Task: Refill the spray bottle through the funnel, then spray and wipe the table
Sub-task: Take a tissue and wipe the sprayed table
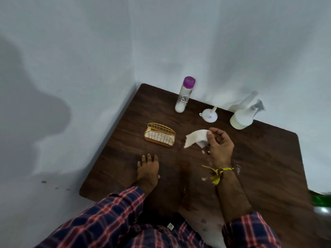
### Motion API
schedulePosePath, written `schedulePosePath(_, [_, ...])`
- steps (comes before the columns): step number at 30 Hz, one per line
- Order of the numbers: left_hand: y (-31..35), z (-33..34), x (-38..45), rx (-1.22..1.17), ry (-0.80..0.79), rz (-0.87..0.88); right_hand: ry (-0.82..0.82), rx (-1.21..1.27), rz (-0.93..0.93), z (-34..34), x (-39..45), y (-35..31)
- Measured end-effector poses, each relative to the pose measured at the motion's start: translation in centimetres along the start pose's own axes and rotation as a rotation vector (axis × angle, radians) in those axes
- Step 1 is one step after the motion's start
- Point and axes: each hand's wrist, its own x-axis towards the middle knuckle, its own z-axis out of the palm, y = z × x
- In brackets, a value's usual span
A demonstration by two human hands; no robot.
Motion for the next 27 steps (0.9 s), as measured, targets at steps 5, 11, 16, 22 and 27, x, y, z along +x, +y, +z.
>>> schedulePosePath(5, [5.1,-0.2,-1.0,-0.197,0.129,0.198,0.033,0.163,0.095,-4.5,-1.7,-1.4])
schedulePosePath(11, [11.0,-0.6,-1.6,-0.411,0.114,0.141,0.047,0.228,0.19,-10.4,-1.1,-1.8])
schedulePosePath(16, [12.2,0.5,-1.9,-0.278,0.071,0.041,0.091,0.009,0.152,-13.0,0.9,-0.5])
schedulePosePath(22, [12.2,0.3,-0.7,-0.209,0.067,0.021,0.003,0.026,0.206,-9.8,4.2,0.2])
schedulePosePath(27, [11.3,0.0,1.9,-0.183,0.092,0.023,0.012,0.013,0.212,-7.7,8.1,0.3])
